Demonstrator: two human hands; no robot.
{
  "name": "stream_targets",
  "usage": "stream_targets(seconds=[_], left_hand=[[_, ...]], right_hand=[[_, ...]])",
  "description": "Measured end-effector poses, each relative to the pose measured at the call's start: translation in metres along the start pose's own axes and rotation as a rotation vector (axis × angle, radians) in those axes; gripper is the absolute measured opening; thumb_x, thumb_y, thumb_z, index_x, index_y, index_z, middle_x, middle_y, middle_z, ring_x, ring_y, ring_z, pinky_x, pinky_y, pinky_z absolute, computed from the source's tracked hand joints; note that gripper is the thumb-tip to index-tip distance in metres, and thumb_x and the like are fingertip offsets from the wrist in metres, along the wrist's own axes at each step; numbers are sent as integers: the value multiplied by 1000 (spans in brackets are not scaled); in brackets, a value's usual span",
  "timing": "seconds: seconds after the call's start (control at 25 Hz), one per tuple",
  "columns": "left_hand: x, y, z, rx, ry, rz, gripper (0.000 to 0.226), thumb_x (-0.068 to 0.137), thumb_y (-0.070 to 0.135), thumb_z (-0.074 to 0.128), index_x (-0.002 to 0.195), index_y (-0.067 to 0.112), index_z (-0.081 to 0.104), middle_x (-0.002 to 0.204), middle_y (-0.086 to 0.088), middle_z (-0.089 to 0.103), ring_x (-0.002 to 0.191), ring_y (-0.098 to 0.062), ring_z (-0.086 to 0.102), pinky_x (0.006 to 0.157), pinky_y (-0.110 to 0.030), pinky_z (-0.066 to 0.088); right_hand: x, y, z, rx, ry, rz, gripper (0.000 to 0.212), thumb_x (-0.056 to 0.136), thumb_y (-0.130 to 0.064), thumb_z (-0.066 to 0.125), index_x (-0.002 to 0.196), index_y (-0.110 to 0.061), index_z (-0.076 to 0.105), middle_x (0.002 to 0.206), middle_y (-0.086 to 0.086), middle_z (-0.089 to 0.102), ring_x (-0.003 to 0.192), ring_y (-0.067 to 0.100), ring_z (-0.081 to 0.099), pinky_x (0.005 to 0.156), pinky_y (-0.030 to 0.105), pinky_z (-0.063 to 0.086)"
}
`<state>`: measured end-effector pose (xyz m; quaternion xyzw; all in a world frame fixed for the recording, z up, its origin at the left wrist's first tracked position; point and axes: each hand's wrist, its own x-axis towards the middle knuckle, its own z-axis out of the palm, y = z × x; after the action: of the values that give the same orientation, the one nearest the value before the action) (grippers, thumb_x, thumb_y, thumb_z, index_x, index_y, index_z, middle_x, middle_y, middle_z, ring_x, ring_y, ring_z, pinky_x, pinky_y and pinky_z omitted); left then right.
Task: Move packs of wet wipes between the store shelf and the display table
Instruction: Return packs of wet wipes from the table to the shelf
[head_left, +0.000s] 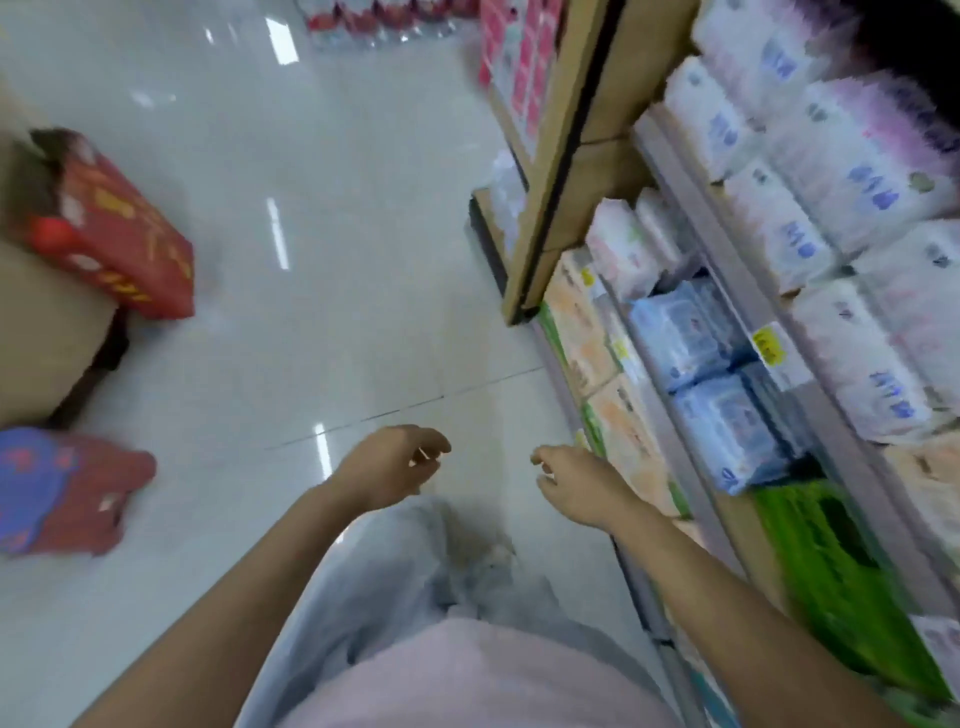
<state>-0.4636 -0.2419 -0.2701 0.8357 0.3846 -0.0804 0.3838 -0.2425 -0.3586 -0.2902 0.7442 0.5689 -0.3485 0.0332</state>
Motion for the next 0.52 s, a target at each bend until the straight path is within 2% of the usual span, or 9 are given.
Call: stream_targets(seconds=[0.12, 0.24, 0.36, 0.52], left_hand=[[-50, -73, -7, -153, 140, -279, 26, 93, 20, 53, 117, 20, 63, 109, 2, 67, 93, -13, 60, 82, -23, 46], [-96, -141, -12, -238, 247, -488, 28, 94, 21, 50, 119, 21, 61, 110, 3, 66, 92, -12, 58, 79, -23, 43], [-137, -212, -21, -165, 243, -639, 31, 96, 21, 43, 125, 22, 56, 119, 2, 62, 104, -17, 59, 85, -27, 46], [-167, -295, -63, -177, 205, -728, 35, 97, 19, 40, 130, 19, 51, 128, 0, 57, 114, -18, 55, 89, -29, 44]], right_hand=[[52, -70, 7, -134, -161, -171, 35, 94, -20, 43, 128, -14, 52, 122, 12, 60, 110, 30, 56, 86, 35, 45], [111, -151, 9, -282, -198, -323, 36, 95, -18, 39, 129, -14, 50, 127, 12, 59, 114, 30, 55, 90, 35, 45], [175, -240, 16, -425, -239, -417, 37, 96, -13, 36, 130, -11, 49, 131, 13, 55, 118, 31, 53, 94, 35, 45], [242, -329, 22, -517, -298, -436, 37, 95, -15, 37, 130, -13, 49, 130, 12, 56, 117, 30, 53, 92, 34, 44]])
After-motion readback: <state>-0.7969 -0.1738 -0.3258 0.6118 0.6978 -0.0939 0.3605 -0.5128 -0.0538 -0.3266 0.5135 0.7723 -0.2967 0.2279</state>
